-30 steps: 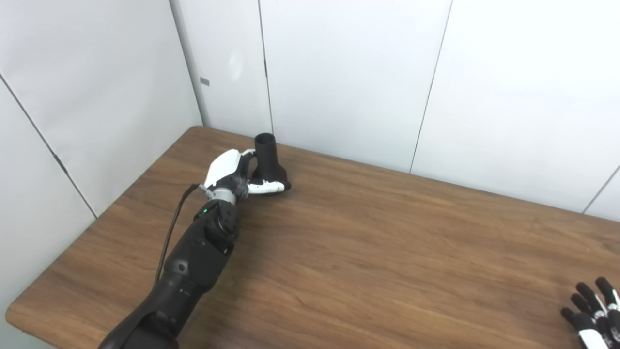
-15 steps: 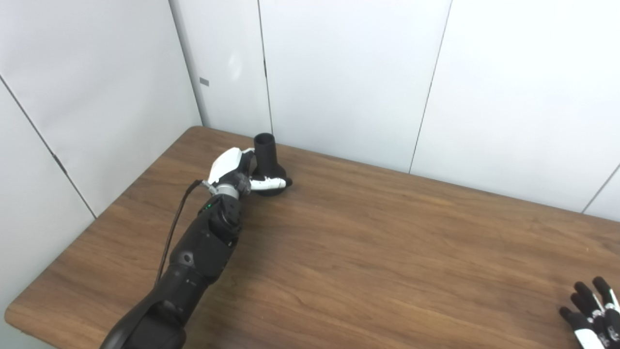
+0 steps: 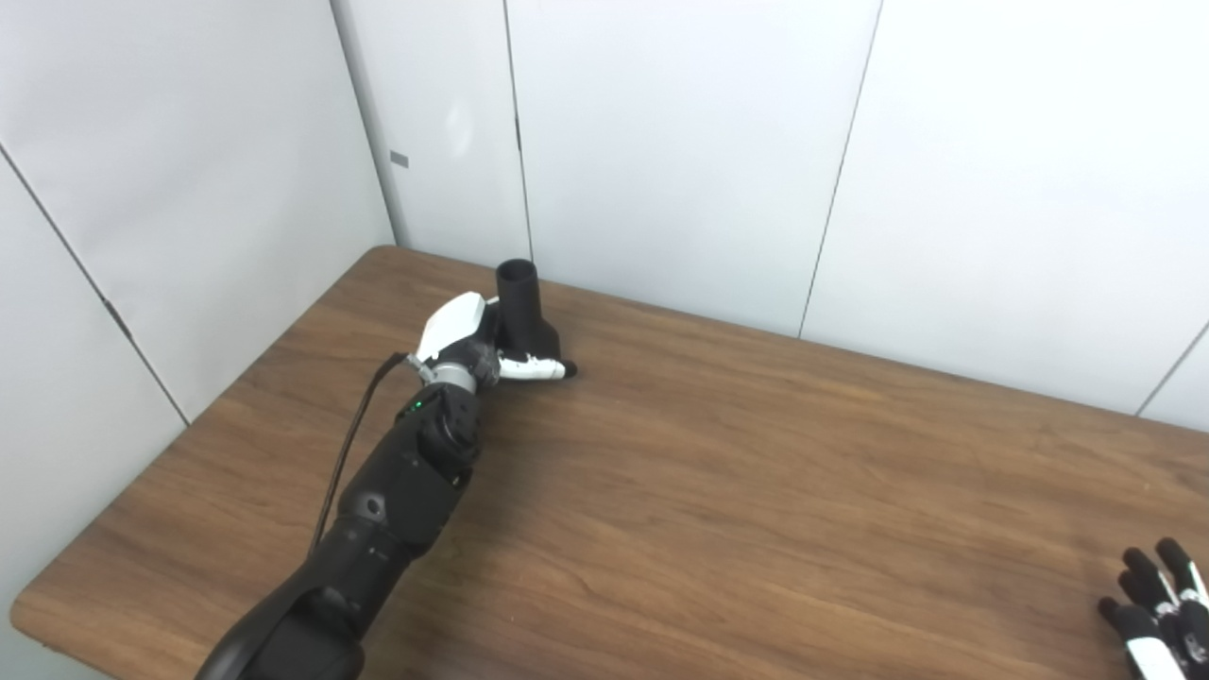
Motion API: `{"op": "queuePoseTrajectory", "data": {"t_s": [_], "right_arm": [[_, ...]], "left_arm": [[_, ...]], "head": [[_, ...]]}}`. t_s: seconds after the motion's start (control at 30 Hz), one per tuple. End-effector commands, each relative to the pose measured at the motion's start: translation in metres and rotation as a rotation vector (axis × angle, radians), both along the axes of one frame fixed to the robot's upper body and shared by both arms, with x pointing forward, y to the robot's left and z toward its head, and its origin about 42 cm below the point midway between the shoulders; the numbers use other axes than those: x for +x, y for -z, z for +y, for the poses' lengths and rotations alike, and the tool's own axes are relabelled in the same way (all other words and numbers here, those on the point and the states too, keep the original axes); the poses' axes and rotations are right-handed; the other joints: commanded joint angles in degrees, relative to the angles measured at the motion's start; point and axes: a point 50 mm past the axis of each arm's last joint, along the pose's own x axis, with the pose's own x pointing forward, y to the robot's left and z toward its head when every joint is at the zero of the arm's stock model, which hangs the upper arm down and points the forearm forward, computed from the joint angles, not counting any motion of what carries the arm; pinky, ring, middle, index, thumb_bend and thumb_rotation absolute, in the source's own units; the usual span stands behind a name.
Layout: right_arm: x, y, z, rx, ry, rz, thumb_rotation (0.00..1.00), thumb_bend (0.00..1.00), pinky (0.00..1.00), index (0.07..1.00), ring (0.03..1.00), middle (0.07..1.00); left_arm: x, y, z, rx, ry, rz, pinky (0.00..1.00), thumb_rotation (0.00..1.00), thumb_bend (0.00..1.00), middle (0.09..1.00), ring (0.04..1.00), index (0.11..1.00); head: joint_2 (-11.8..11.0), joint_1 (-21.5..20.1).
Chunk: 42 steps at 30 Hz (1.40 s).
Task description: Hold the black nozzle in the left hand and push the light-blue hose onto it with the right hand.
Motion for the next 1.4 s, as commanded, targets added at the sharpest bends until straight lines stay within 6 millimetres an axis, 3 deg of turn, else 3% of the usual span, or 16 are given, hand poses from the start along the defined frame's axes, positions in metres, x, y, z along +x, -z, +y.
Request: {"op": "queuePoseTrajectory", "data": {"t_s": [0.0,0.23,0.4,0.5,0.6,0.63,0.7,0.73,0.87,1.1,1.2,1.37], "right_arm": [[0.002,-0.016,-0.002,-0.005,0.000,-0.064,0.56,0.63,0.97,1.000,0.989,0.962],[0.002,-0.017,-0.002,-0.001,0.000,-0.066,0.53,0.61,0.97,1.000,0.985,0.959],[0.002,-0.015,0.001,0.012,0.007,-0.060,0.49,0.57,0.98,1.000,0.987,0.964],[0.002,-0.013,0.000,-0.033,0.011,-0.058,0.55,0.59,0.98,1.000,0.983,0.960],[0.003,-0.013,0.000,-0.046,0.015,-0.059,0.57,0.59,0.97,1.000,0.972,0.947],[0.003,-0.013,-0.001,-0.040,0.015,-0.060,0.57,0.59,0.95,1.000,0.966,0.943],[0.003,-0.014,-0.001,-0.026,0.014,-0.060,0.57,0.59,0.96,1.000,0.970,0.945],[0.003,-0.014,-0.001,-0.018,0.013,-0.059,0.56,0.59,0.96,1.000,0.970,0.943],[0.003,-0.014,-0.001,-0.058,0.015,-0.058,0.60,0.58,0.95,1.000,0.974,0.948],[0.002,-0.017,-0.003,-0.073,0.024,-0.062,0.61,0.57,0.95,1.000,0.977,0.952],[0.001,-0.018,-0.004,-0.094,0.034,-0.059,0.62,0.57,0.91,1.000,0.965,0.949],[0.000,-0.019,-0.005,-0.089,0.030,-0.062,0.62,0.55,0.93,1.000,0.974,0.959]], "left_arm": [[0.011,-0.030,0.011,0.088,-0.006,-0.064,0.96,0.36,0.92,0.869,0.929,0.808],[0.013,-0.023,0.013,0.140,-0.009,-0.039,0.91,0.36,0.92,0.836,0.895,0.773],[0.012,-0.020,0.010,0.116,-0.002,-0.040,0.94,0.36,0.89,0.819,0.894,0.765],[0.012,-0.022,0.008,0.091,0.002,-0.046,0.91,0.35,0.87,0.802,0.871,0.760],[0.013,-0.023,0.006,0.049,0.008,-0.060,0.77,0.28,0.85,0.733,0.762,0.717],[0.014,-0.023,0.006,0.035,0.014,-0.058,0.67,0.23,0.81,0.681,0.678,0.680],[0.015,-0.022,0.005,0.012,0.024,-0.055,0.58,0.15,0.77,0.639,0.612,0.643],[0.016,-0.022,0.004,-0.003,0.027,-0.057,0.56,0.09,0.62,0.614,0.589,0.554],[0.017,-0.020,0.003,-0.020,0.029,-0.069,0.59,0.05,0.52,0.592,0.595,0.492],[0.015,-0.015,0.002,-0.015,0.035,-0.067,0.58,0.00,0.52,0.536,0.582,0.468],[0.014,-0.012,0.002,-0.002,0.045,-0.061,0.65,0.00,0.52,0.541,0.601,0.464],[0.013,-0.011,0.001,0.022,0.060,-0.057,0.66,0.00,0.52,0.540,0.602,0.466]], "head": [[0.08,0.07],[-1.06,-0.40],[-2.13,-1.04],[-1.74,-1.09],[-1.90,-1.14],[-1.90,-1.14],[-1.90,-1.14],[-1.90,-1.14],[-1.72,-1.31],[-1.36,-1.25],[-1.18,-1.22],[-0.96,-1.21]]}}
